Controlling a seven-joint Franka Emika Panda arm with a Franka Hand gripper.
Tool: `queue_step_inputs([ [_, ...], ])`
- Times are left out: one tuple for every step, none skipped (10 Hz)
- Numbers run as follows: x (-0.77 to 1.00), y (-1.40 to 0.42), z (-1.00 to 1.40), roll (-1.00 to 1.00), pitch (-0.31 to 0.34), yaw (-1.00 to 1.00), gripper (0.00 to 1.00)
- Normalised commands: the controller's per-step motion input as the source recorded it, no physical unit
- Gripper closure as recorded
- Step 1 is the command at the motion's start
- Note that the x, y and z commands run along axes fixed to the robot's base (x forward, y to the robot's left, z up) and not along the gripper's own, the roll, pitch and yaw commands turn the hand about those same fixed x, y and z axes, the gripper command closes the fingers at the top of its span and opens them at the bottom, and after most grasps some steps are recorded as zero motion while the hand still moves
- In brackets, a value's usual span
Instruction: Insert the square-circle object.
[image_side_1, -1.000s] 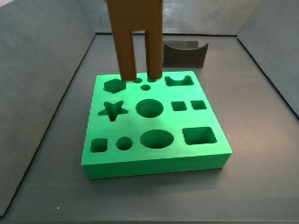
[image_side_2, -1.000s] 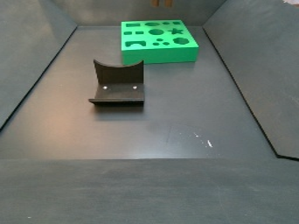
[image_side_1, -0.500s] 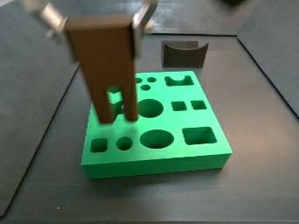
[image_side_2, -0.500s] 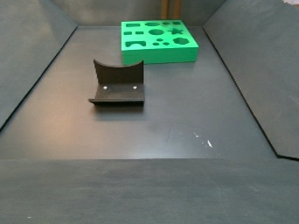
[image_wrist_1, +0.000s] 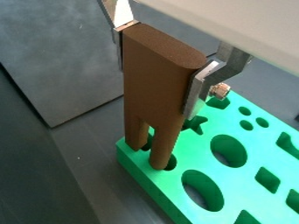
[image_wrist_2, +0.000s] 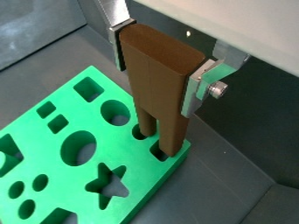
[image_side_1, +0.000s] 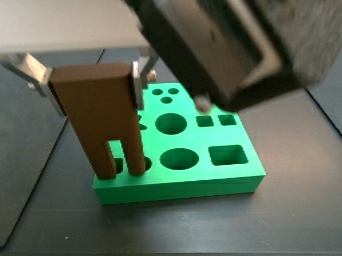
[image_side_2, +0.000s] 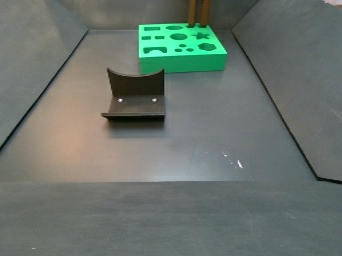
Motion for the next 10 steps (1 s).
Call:
queue_step_inputs([
  [0.00, 0.11, -0.33, 0.00, 0.000, 0.23, 1.00],
  [-0.07, 0.20, -0.17, 0.00, 0.000, 0.22, 1.00],
  [-0.02, 0.24, -0.02, 0.00, 0.000, 0.12, 1.00],
  [0.00, 0.21, 0.00, 0.00, 0.043, 0.00, 1.00],
  [0.14, 0.00, 0.10, 0.03, 0.141, 0.00, 1.00],
  [0.27, -0.14, -0.14, 0.03, 0.049, -0.12, 1.00],
  [0.33, -0.07, -0.33, 0.00, 0.009, -0.20, 1.00],
  [0.30, 0.00, -0.41, 0.00, 0.003, -0.22, 1.00],
  [0.25, 0.00, -0.46, 0.01, 0.000, -0.29, 1.00],
  [0.00, 0.09, -0.40, 0.00, 0.000, -0.10, 1.00],
])
